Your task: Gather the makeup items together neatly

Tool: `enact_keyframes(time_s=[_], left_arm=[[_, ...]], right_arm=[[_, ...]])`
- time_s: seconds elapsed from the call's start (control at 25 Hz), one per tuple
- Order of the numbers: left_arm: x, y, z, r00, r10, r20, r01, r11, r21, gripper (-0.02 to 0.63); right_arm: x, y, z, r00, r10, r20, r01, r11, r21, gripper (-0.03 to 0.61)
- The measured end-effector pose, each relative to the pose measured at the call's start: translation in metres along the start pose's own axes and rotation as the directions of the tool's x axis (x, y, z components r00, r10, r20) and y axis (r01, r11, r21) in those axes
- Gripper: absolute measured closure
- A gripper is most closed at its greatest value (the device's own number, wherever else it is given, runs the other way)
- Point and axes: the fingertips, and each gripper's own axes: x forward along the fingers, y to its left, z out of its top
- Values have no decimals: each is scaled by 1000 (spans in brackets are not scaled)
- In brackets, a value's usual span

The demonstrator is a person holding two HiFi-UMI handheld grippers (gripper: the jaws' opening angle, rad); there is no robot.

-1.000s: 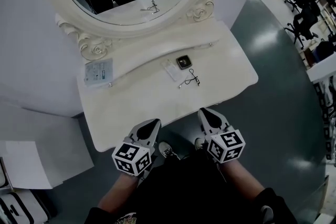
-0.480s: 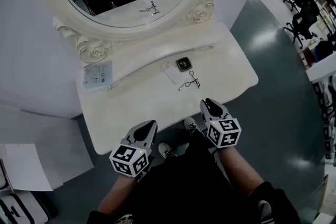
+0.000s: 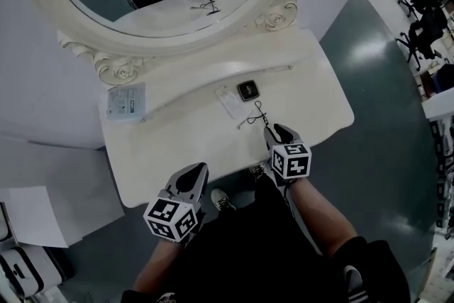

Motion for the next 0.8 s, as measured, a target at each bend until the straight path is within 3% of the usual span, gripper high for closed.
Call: enact_keyframes(time_s=[0.28, 0.4, 0.8], left_arm=[[20, -1, -1, 999, 36, -19, -37, 999, -38, 606], [27, -2, -3, 999, 44, -28, -46, 998, -48, 606], [59, -20, 2, 999, 16, -34, -18, 999, -44, 607]], right_arm=[[35, -11, -9, 995, 37, -89, -37, 999, 1, 451], [42, -15, -11, 993, 42, -111, -43, 999, -10, 525], [19, -63, 15, 1000, 3, -21, -2, 1000, 23, 538]])
